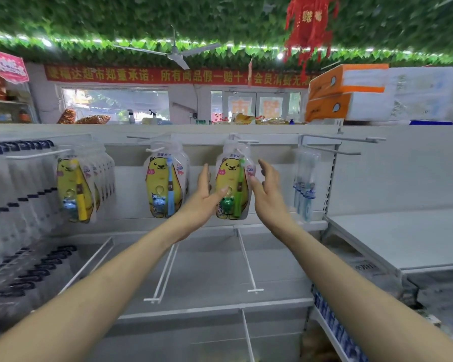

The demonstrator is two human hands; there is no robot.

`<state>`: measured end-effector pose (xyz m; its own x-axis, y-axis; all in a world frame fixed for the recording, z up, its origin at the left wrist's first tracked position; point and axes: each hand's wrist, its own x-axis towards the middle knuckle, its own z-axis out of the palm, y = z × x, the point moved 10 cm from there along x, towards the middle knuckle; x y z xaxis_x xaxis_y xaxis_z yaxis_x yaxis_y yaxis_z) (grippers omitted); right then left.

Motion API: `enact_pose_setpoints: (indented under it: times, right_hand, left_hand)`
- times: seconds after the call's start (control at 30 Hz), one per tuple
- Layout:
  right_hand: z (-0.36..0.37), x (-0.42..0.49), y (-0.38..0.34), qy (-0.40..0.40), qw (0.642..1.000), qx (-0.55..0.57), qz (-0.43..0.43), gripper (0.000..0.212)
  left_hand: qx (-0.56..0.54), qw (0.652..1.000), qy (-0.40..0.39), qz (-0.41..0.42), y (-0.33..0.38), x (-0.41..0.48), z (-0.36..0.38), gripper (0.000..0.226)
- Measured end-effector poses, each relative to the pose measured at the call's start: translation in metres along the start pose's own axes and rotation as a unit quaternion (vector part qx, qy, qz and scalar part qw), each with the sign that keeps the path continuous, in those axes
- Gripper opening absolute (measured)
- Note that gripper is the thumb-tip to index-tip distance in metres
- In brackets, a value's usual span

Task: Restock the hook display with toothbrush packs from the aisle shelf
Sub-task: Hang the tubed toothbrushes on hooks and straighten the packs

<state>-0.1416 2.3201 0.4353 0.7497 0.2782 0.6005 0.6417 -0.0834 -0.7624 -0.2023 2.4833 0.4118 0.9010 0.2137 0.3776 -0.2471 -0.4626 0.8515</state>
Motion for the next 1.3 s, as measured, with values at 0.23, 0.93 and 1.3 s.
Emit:
enact_pose_setpoints:
  times: [0.23,0.93,1.3]
  right_hand:
    - [0.031,-0.04,-0.03,0.085,0.993,-0.029,-0.07,0.029]
    - [0.164,0.012,-0.074,-0.098,0.995,0.018,0.004,0.07]
    - [0.167,0.038,-0.081,-0.064,0.996,-0.01,-0.06,0.052]
  left_hand:
    - [0.06,0.996,0.008,0.067,-0.004,-0.049,-0.04,0.064]
    - [0.09,0.986,0.131,0.041,-0.013,-0.016,-0.17,0.06]
    - [0.147,0.962,0.208,0.096,0.027,-0.006,-0.177,0.037]
